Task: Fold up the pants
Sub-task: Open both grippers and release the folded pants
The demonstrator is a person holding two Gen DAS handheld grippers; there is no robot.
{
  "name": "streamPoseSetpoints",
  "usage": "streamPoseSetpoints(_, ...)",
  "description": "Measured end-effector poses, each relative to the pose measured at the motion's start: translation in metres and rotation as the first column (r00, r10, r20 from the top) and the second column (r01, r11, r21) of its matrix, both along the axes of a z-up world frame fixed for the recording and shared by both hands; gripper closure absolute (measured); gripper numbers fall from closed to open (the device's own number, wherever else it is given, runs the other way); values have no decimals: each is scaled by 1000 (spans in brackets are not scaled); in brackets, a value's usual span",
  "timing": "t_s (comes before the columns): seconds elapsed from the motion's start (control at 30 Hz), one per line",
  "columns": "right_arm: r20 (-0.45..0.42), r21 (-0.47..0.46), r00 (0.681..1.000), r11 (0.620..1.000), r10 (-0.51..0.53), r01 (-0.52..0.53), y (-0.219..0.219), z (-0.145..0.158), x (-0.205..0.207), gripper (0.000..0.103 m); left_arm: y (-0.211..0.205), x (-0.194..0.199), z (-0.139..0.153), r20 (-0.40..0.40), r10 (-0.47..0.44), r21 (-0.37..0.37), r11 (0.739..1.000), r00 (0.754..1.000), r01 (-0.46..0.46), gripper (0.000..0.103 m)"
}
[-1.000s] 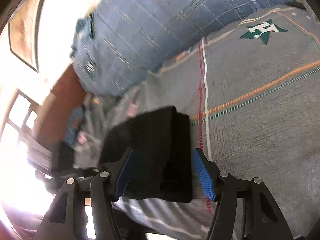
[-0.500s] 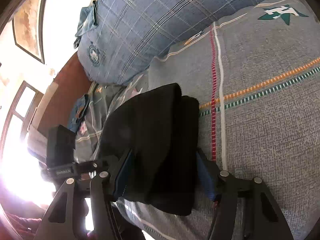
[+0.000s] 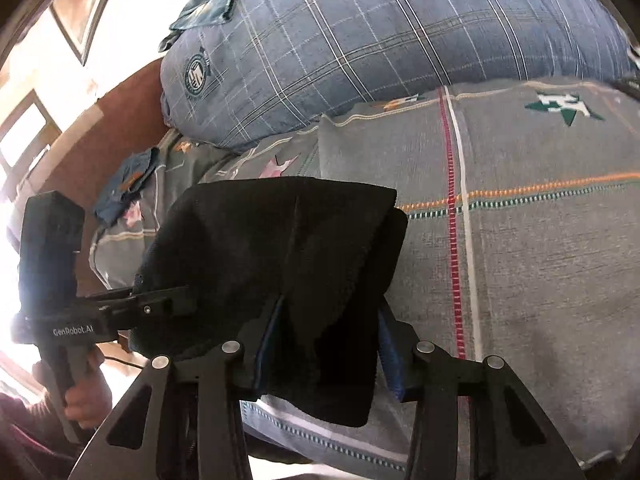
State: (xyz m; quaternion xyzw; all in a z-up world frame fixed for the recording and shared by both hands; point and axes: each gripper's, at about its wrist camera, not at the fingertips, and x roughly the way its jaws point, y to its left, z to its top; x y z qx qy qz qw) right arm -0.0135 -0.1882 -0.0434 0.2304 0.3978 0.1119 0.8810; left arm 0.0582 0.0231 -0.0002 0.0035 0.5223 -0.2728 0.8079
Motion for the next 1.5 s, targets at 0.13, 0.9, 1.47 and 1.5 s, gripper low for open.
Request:
streamPoseSetpoints(0.13,23,42,999,999,-25,24,-11,11,22,59,-6,25,11,36,13,-12,1000,999,-13,50)
streamPoseSetpoints(0.9,32,-162,987,974,-157,161,-40,6,156,45,-51,141,-37,84,174,-9,985,981,-174,31)
streamPoseSetpoints(1.47,166,-203,939,921,-303,333,-34,53,108,9,-59,90,-6,414,241,125,940,878,-317,27)
streamPoseSetpoints(1.5,154,-216,933,910,-326,354,-34,54,104,5,-58,90,-5,413,251,123,937,875,-327,27)
